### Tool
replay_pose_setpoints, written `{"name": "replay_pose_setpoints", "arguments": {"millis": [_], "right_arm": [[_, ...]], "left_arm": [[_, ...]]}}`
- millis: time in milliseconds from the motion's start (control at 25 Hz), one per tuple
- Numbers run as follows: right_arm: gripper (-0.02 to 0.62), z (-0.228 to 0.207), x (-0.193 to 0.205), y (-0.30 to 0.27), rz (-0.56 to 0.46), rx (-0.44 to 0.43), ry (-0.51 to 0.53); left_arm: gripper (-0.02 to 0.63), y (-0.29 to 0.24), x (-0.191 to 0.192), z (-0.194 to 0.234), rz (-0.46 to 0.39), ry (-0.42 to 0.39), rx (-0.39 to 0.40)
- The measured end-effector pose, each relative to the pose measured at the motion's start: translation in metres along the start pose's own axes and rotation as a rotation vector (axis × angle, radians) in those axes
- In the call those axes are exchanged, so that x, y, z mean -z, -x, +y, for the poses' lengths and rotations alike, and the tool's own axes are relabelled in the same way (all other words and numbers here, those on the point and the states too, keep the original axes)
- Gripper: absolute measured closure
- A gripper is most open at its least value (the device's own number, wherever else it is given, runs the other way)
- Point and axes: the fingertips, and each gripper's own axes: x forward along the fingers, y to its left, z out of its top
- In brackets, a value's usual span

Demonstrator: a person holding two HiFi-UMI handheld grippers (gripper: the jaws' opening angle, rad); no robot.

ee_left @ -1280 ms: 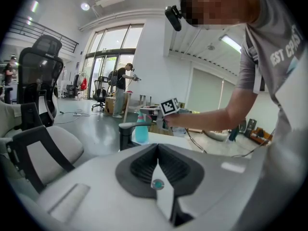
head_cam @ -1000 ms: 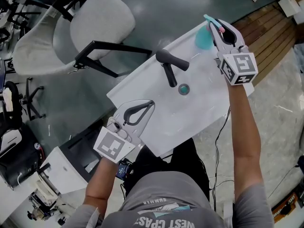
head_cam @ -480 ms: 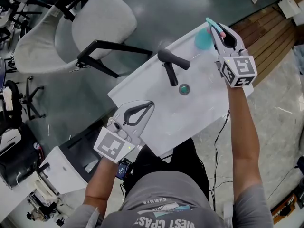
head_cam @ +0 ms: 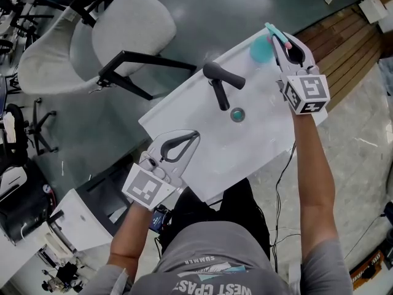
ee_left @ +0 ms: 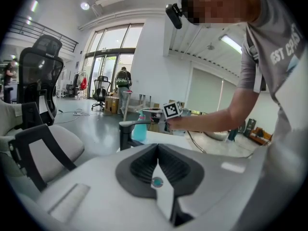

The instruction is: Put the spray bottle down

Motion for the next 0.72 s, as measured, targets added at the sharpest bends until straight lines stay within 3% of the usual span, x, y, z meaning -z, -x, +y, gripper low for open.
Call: {"name": "replay_pose_setpoints", "arguments": {"millis": [360,720], "right_arm": [[0.526,-0.014,0.003,-0.001,-0.028,0.002,0.008],[0.520,-0.015,0.006,0.008,0.008,-0.017,-0.001]], "left_arm": [[0.604,-0.003,0.004,-0.007,0.006,-0.005,-0.001],[0.604,-0.009,0.002,-0.018,0.003,-0.009,0.010]]}}
